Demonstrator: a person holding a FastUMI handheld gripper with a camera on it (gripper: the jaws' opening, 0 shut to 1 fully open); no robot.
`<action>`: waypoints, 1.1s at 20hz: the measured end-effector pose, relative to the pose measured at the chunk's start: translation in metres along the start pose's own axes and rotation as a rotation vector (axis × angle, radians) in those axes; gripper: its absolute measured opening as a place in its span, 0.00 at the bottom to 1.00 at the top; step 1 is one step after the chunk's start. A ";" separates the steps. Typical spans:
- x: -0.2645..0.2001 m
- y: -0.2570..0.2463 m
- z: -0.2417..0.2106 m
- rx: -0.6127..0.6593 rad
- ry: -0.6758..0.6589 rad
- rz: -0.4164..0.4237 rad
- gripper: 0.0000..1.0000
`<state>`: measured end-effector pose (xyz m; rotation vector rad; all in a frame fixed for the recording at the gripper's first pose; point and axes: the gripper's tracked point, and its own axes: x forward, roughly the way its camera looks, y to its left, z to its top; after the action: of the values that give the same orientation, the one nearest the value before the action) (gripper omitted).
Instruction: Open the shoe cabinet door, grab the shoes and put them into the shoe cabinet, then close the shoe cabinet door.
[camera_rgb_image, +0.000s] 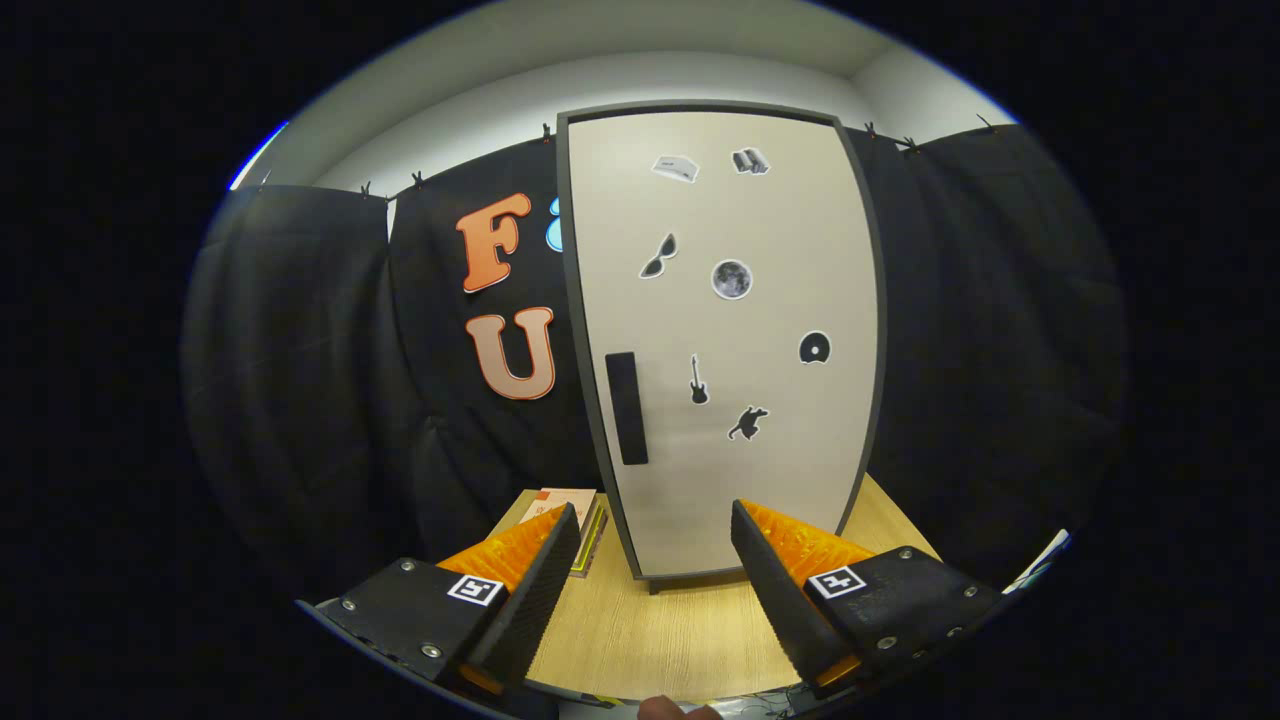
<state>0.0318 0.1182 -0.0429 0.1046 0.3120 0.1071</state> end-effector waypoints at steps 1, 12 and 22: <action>-0.012 -0.008 0.001 0.012 -0.009 0.002 0.95; -0.128 -0.134 0.008 0.009 -0.083 -0.023 0.95; -0.149 -0.169 0.005 -0.059 -0.105 -0.023 0.95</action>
<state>-0.0924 -0.0671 -0.0136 0.0478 0.2053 0.0879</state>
